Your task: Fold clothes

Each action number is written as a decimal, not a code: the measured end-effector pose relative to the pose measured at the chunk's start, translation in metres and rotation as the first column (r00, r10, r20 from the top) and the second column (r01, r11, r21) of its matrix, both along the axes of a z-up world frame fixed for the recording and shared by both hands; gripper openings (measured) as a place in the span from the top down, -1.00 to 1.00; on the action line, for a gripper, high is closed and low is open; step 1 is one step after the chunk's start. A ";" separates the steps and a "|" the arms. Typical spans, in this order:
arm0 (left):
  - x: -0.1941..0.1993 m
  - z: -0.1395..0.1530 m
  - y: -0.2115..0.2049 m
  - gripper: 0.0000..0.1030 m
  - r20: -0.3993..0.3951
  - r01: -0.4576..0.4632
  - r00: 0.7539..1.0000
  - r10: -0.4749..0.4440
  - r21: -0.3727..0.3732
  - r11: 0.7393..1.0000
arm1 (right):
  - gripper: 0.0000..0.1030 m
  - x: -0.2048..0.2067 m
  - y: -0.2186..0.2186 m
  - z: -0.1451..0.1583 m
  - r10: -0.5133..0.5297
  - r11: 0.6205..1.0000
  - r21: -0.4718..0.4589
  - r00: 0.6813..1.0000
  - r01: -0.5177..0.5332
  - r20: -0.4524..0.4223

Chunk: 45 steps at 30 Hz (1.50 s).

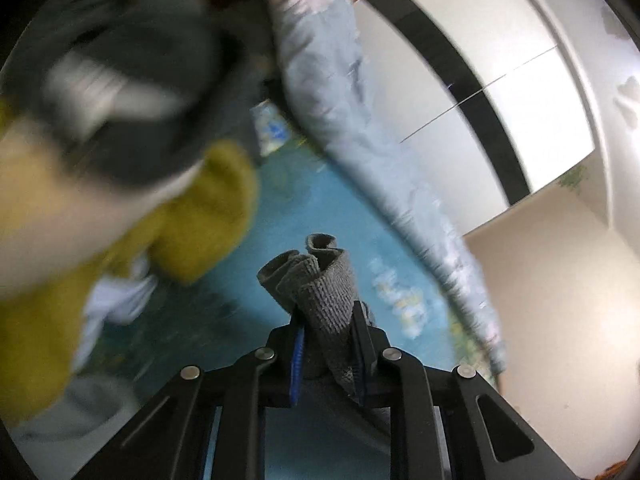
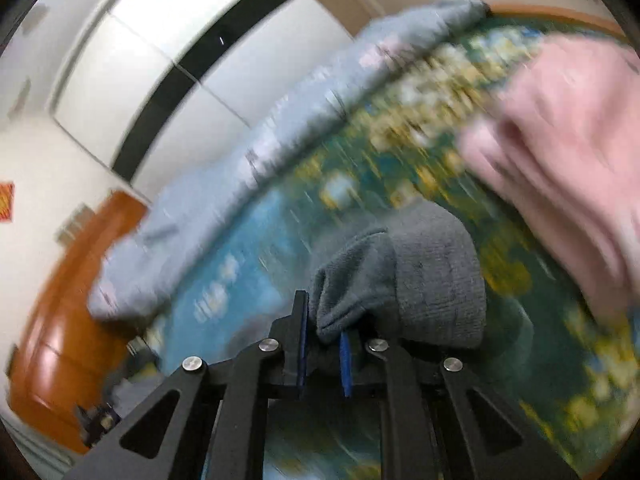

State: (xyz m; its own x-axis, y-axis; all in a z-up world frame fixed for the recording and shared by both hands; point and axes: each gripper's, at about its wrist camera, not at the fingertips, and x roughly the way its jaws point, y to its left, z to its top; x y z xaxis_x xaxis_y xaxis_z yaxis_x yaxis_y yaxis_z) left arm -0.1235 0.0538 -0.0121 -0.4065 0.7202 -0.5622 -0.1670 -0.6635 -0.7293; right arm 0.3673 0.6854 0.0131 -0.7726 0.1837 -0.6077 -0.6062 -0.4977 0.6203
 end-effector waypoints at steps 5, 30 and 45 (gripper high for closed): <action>0.012 -0.045 -0.021 0.60 0.107 -0.037 0.994 0.039 -0.022 0.999 | 0.75 0.033 -0.015 -0.044 -0.025 0.995 -0.096 1.000 0.023 -0.014; 0.021 -0.049 -0.022 0.59 0.120 -0.021 0.992 0.027 -0.052 0.998 | -0.06 0.041 -0.009 -0.089 -0.507 0.754 -0.588 0.827 0.291 -0.242; 0.022 -0.054 -0.019 0.59 0.117 -0.016 0.993 0.020 -0.039 0.999 | 0.69 -0.026 -0.046 0.026 -0.079 0.977 0.198 0.997 0.077 0.004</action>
